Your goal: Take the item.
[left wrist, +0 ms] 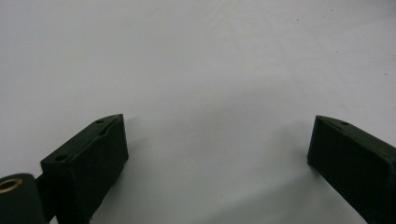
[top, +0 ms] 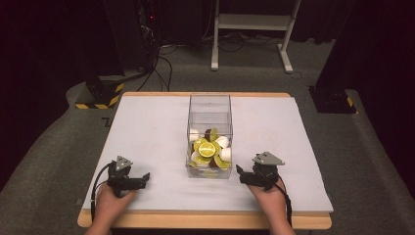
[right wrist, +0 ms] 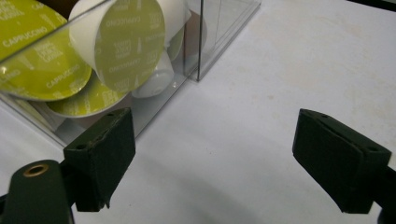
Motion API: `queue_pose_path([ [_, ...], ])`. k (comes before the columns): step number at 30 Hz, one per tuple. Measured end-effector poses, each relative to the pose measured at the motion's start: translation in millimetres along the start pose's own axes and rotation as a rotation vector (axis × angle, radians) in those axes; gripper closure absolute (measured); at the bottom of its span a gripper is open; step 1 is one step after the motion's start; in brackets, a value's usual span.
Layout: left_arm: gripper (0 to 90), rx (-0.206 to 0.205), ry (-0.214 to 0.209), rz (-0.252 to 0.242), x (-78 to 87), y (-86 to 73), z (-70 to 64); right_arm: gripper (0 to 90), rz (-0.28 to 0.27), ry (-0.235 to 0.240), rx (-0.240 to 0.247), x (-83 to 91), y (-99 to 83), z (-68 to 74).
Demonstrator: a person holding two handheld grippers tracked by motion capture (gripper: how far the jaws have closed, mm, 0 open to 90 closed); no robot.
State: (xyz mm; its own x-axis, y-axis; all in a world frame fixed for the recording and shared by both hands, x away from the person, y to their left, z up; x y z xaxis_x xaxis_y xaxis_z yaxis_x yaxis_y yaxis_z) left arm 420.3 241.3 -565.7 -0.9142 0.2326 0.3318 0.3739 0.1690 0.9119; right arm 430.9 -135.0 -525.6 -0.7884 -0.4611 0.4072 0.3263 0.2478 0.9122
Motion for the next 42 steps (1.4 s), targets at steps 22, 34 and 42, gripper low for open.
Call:
queue_pose_path([
  [22, 5.0, 0.003, 0.001, -0.002, -0.2, 0.1, -0.2, 14.5, -0.045, 0.015, -0.016, -8.1, 28.7, 0.9],
  [34, 5.0, 0.003, 0.001, -0.003, -0.2, 0.1, -0.2, 14.3, -0.079, 0.011, -0.026, -3.5, 36.8, -2.0],
  [42, 5.0, 0.003, 0.001, -0.002, -0.2, 0.1, -0.2, 14.4, -0.116, 0.026, -0.036, -0.6, 52.6, 1.0],
])
Point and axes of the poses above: each handheld gripper's, and its own axes: x roughly backward along the jaws, y roughly out of its top, z roughly to its left, the point moved 9 cm from there along -x, roughly forward along the jaws, and after that the axes turned 11 degrees about -z, right-handed, at the moved point
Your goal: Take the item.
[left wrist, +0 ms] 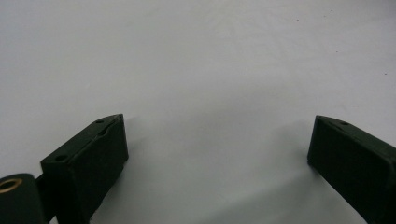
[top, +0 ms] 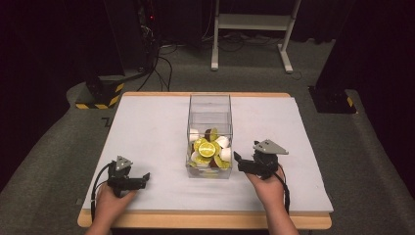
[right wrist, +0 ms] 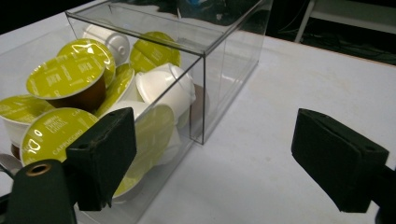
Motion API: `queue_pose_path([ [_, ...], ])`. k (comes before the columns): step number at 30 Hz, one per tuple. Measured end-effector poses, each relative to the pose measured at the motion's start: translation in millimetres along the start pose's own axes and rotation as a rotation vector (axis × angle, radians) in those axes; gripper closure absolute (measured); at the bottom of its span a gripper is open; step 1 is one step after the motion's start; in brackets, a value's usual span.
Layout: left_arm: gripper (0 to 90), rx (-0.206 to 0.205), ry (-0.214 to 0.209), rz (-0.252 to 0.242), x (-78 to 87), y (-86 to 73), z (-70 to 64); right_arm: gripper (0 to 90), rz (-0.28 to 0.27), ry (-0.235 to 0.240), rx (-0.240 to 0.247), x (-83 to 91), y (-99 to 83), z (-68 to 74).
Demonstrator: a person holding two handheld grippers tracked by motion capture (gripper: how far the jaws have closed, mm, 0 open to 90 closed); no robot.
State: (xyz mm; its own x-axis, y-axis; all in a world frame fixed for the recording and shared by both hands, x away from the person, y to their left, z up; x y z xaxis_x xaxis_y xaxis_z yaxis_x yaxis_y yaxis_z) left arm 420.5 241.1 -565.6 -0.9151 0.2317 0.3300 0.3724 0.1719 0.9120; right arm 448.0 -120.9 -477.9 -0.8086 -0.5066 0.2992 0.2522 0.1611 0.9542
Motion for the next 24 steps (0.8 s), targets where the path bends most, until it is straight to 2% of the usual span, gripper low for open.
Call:
queue_pose_path([
  [8, 5.0, 0.001, 0.0, -0.001, 0.0, 0.0, 0.0, 14.7, -0.026, 0.02, 0.004, 0.8, 12.0, 7.3],
  [24, 5.0, 0.0, 0.0, 0.0, 0.0, 0.0, 0.0, 14.4, -0.024, 0.065, 0.01, -9.2, 14.9, 25.6],
])
Point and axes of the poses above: each handheld gripper's, and its own axes: x roughly backward along the jaws, y roughly out of its top, z roughly to its left, the point moved 9 cm from there along -x, roughly forward along the jaws, and after that the axes turned 11 degrees about -z, right-handed, at the moved point
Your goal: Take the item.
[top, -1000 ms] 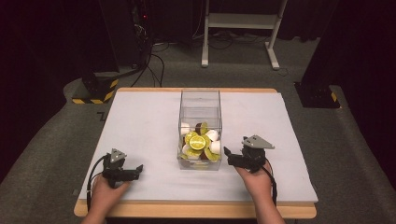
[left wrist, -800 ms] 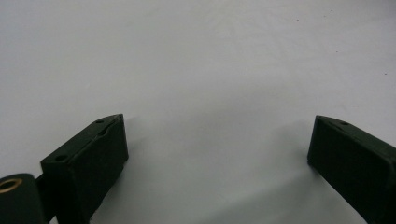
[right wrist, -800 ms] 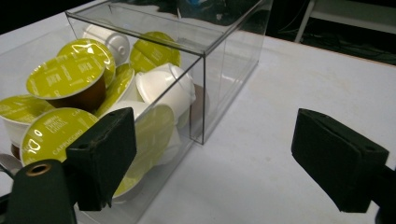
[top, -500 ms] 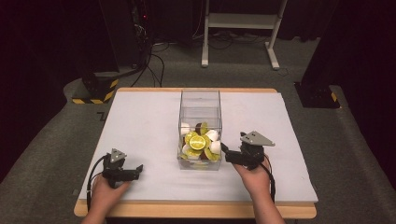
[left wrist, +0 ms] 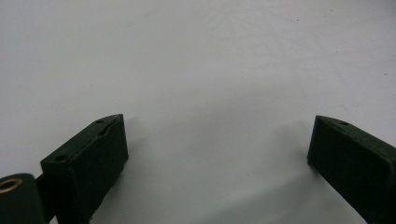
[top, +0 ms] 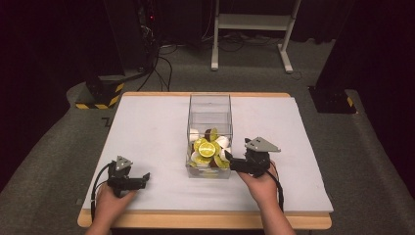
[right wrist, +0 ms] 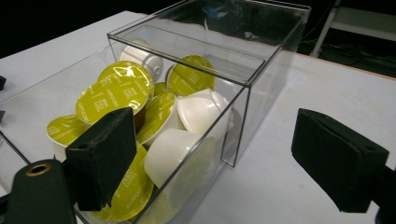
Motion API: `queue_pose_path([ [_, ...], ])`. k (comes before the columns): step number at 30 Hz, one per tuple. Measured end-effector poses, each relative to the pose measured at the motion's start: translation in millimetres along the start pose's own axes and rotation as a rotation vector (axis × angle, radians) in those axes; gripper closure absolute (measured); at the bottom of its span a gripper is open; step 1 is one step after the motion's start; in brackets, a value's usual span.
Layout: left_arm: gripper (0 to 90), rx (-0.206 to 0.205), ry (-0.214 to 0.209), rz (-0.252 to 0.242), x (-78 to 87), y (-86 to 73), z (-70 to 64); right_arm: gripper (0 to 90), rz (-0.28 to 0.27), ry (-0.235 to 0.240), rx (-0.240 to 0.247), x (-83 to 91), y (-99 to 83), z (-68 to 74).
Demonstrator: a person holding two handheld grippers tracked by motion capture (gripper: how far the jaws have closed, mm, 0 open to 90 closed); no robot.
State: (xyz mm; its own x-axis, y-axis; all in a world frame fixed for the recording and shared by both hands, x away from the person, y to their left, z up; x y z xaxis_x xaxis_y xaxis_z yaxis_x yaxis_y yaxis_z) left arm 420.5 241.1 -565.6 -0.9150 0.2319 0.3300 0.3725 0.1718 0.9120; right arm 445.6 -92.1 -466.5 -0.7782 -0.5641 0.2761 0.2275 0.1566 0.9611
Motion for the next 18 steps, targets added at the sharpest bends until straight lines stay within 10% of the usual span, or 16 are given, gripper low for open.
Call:
queue_pose_path([
  [18, 5.0, 0.0, 0.0, 0.0, 0.0, 0.0, 0.0, 16.7, 0.03, 0.065, 0.005, -15.0, 1.0, 24.9],
])
Point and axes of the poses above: each handheld gripper's, and its own axes: x roughly backward along the jaws, y roughly out of its top, z roughly to its left, the point moved 9 cm from there along -x, roughly forward along the jaws, and after that the axes turned 11 degrees about -z, right-handed, at the moved point
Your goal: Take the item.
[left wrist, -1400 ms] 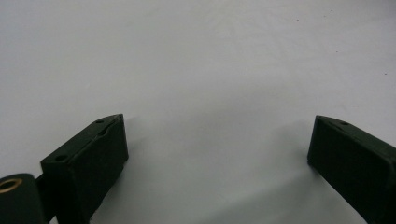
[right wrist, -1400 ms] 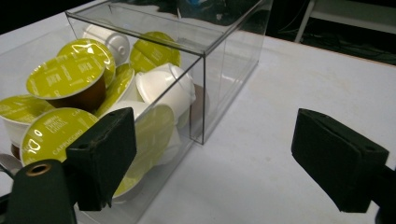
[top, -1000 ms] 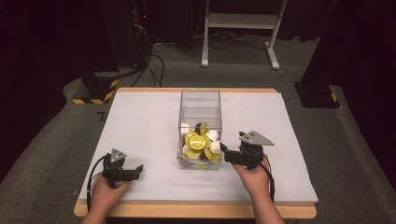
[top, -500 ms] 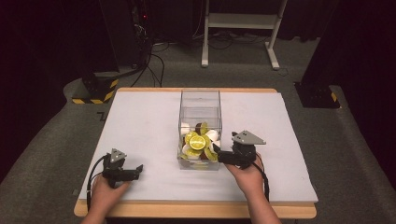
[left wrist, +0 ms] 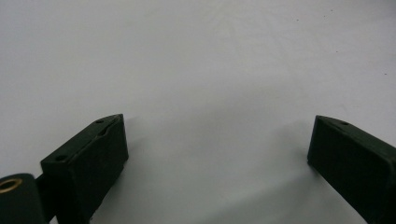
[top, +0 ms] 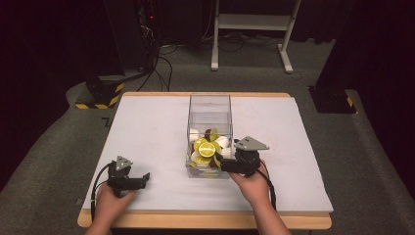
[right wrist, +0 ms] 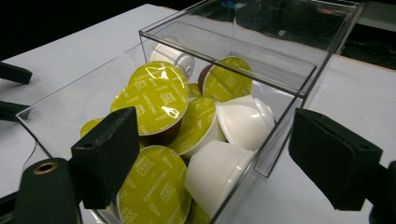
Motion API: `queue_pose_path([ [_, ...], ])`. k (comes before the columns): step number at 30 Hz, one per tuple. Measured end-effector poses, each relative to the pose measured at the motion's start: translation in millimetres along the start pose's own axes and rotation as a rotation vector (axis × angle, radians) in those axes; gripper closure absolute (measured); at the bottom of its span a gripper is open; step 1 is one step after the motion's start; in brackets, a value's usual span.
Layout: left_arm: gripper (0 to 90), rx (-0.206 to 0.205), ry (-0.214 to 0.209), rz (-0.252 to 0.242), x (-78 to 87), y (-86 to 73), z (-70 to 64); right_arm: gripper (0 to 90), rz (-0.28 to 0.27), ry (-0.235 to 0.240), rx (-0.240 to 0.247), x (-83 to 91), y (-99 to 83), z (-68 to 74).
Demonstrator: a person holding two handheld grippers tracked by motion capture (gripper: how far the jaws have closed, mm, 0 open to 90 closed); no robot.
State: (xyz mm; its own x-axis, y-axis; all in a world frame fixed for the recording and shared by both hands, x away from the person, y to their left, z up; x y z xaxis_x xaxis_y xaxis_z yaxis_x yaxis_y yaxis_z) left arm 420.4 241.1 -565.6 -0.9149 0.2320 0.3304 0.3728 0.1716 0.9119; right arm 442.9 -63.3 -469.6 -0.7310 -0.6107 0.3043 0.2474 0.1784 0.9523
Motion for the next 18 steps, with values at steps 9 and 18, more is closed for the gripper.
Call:
queue_pose_path([
  [9, 5.0, 0.0, 0.0, 0.0, 0.0, 0.0, 0.0, 18.4, 0.001, 0.029, 0.019, -5.6, 3.3, 12.0],
  [18, 5.0, 0.0, 0.0, 0.0, 0.0, 0.0, 0.0, 18.6, 0.009, 0.055, 0.018, -10.9, 6.2, 21.6],
])
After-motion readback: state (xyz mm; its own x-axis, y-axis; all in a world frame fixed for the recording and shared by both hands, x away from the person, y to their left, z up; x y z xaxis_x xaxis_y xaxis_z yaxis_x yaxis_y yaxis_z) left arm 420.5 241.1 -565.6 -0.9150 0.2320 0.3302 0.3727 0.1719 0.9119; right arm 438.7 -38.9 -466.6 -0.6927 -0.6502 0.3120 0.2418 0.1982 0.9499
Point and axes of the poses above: each handheld gripper's, and its own axes: x roughly backward along the jaws, y roughly out of its top, z roughly to its left, the point moved 9 cm from there along -x, roughly forward along the jaws, and after that the axes turned 11 degrees about -z, right-handed, at the moved point
